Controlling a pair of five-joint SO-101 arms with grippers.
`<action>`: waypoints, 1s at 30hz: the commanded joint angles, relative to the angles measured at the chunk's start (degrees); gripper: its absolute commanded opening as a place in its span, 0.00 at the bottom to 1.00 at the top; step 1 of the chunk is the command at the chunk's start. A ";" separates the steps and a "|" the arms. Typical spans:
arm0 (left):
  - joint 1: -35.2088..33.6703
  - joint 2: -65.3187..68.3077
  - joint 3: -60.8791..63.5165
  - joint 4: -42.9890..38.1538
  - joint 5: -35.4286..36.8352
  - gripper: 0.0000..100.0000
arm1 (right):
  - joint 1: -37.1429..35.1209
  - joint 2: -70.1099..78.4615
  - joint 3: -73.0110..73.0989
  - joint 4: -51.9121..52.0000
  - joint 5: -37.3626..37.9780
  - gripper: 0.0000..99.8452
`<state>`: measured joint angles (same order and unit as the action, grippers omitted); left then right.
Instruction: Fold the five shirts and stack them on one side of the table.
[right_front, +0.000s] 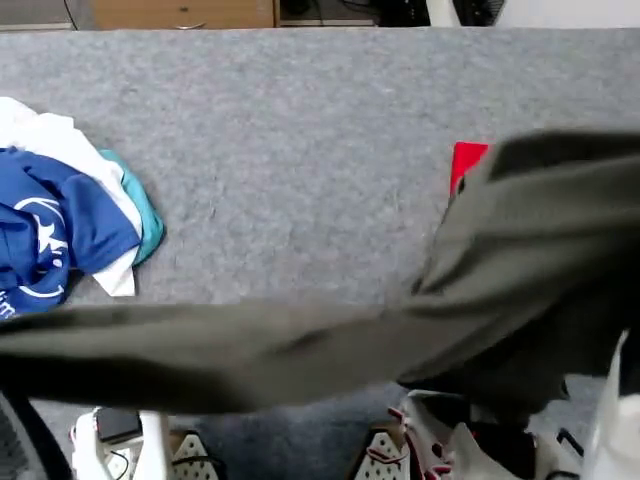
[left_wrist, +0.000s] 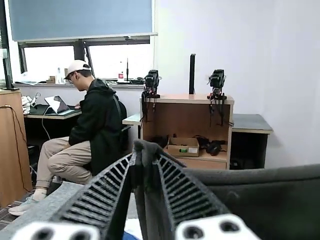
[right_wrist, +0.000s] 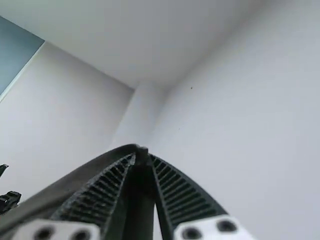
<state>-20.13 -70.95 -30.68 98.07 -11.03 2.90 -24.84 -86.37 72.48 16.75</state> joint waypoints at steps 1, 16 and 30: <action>-0.35 -0.04 1.14 1.14 -0.97 0.02 | 0.84 -0.04 0.75 2.11 0.53 0.00; 1.41 16.13 51.16 -45.63 1.49 0.02 | 0.40 17.98 35.03 -15.47 0.00 0.00; 5.89 58.95 51.08 -96.35 1.49 0.02 | -4.35 52.18 42.68 -57.23 0.35 0.00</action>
<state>-14.68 -17.76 30.59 3.47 -9.98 -0.79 25.19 -37.76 18.51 16.57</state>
